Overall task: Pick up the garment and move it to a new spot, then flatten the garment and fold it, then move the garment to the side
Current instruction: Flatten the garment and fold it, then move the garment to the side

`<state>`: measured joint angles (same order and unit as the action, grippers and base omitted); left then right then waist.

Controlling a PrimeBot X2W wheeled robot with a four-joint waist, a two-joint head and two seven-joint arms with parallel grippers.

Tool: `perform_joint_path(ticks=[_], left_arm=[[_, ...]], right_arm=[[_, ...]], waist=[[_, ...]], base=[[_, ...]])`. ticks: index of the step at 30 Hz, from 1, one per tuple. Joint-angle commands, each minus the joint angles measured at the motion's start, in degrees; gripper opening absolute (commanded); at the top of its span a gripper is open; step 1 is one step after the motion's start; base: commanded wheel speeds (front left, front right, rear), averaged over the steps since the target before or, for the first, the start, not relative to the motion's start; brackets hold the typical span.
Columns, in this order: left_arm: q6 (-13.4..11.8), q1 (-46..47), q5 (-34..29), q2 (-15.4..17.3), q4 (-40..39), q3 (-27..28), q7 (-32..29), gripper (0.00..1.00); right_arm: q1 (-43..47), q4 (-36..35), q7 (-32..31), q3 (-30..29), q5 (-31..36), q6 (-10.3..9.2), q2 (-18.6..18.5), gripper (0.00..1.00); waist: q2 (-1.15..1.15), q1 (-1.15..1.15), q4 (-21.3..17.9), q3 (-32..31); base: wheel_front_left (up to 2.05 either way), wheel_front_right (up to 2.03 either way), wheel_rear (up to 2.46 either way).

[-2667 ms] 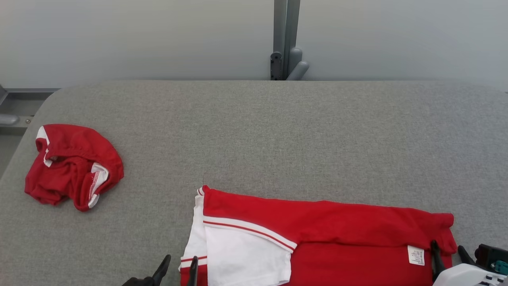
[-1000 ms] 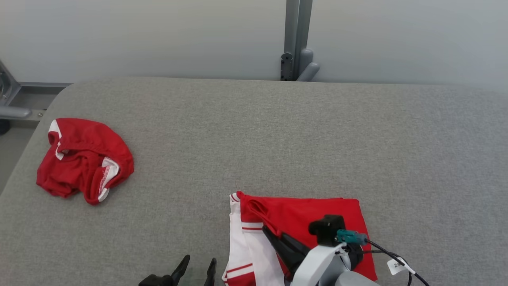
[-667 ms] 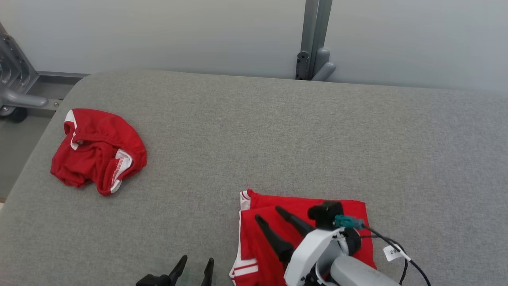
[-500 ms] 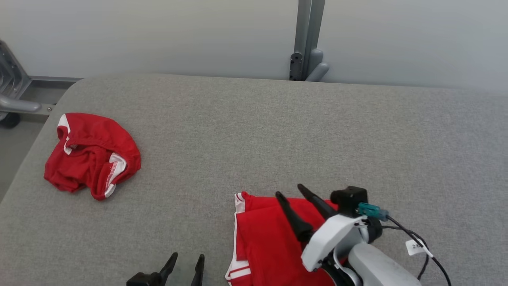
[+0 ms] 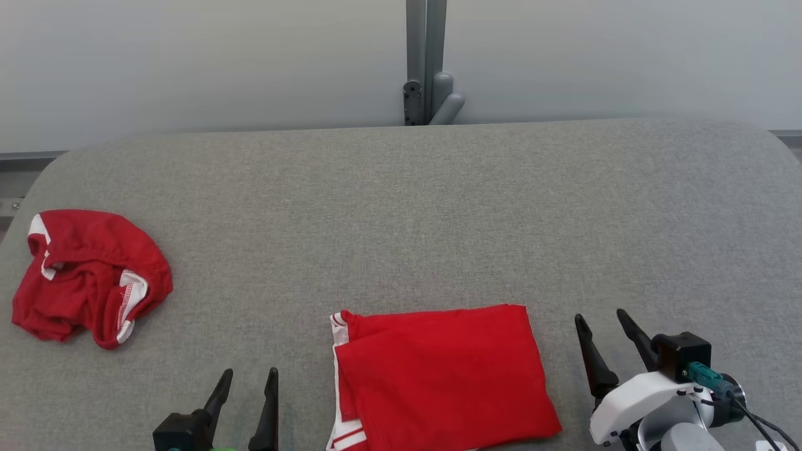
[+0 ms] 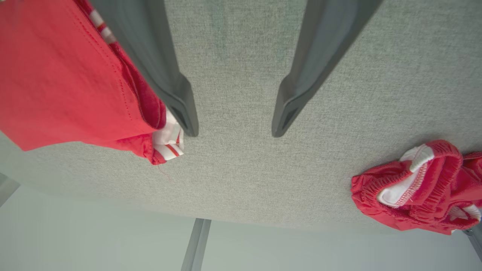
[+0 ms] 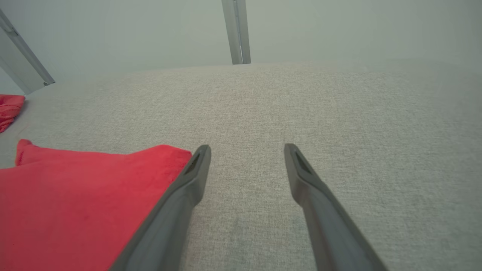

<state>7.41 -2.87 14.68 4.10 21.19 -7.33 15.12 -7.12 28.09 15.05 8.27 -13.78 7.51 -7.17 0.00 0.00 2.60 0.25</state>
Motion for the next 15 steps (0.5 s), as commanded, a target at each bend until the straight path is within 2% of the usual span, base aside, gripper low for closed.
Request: perform_joint_path(ticks=[1,6,15], left_arm=[[0.14,0.35,-0.48,-0.21,-0.40,0.59,0.02,1.00],[0.07,0.20,-1.77,-0.50,-1.65,2.57,0.02,1.00],[0.04,-0.52,-3.33,-0.79,-3.39,5.00,0.02,1.00]], right_arm=[[0.86,-0.77,0.15,-1.37,0.49,-0.04,0.54,1.00],[1.68,-3.50,0.14,-4.01,2.42,-0.04,2.04,1.00],[1.01,-5.90,0.15,-3.89,2.78,-0.04,3.30,1.00]], waist=[[0.00,0.00,-1.07,0.45],[0.00,0.00,-2.13,0.38],[0.00,0.00,-3.56,-1.05]], base=[[0.00,0.00,0.00],[0.00,0.00,0.00],[0.00,0.00,0.00]])
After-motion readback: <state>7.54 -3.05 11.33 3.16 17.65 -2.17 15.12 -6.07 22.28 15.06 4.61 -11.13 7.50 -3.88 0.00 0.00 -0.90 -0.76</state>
